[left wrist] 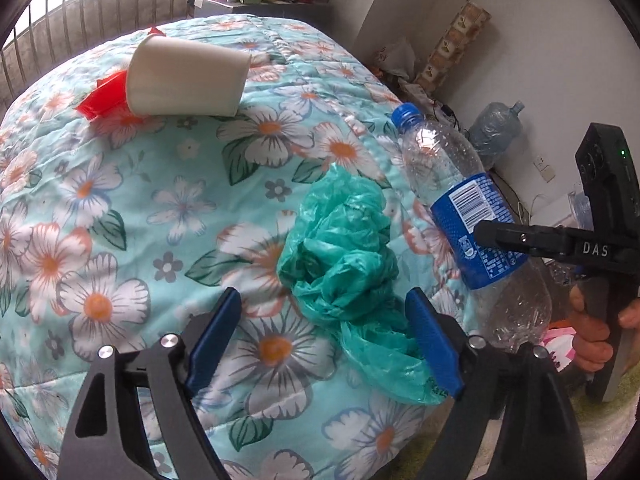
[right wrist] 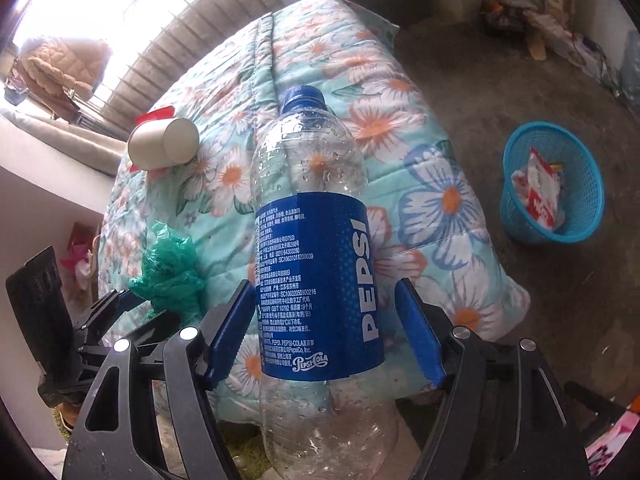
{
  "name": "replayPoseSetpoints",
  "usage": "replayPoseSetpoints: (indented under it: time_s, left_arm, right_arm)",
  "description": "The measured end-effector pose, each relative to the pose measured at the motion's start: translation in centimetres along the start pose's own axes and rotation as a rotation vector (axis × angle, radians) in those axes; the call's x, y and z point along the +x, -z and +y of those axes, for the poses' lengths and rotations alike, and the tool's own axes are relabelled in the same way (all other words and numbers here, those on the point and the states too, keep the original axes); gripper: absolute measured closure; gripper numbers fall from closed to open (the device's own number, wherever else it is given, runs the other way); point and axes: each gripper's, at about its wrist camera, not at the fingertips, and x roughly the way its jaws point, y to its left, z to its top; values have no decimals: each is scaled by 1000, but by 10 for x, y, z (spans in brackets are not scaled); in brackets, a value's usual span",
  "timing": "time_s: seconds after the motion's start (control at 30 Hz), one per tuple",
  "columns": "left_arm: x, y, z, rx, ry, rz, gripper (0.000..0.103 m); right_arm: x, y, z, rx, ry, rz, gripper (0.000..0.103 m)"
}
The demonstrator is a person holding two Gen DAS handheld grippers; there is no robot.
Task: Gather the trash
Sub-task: 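Lift the green bag with the left tool while the right holds the bottle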
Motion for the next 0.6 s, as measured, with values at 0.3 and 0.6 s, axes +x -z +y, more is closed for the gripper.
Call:
replayPoseSetpoints:
  time_s: [0.3, 0.6]
  left_arm:
    - [8, 0, -14, 48, -62, -23, 30]
    - [15, -3, -26, 102, -103, -31, 42]
  right_arm:
    - [16, -1, 6, 14, 12, 41, 41]
    - [13, -3, 1, 29, 15, 20, 44]
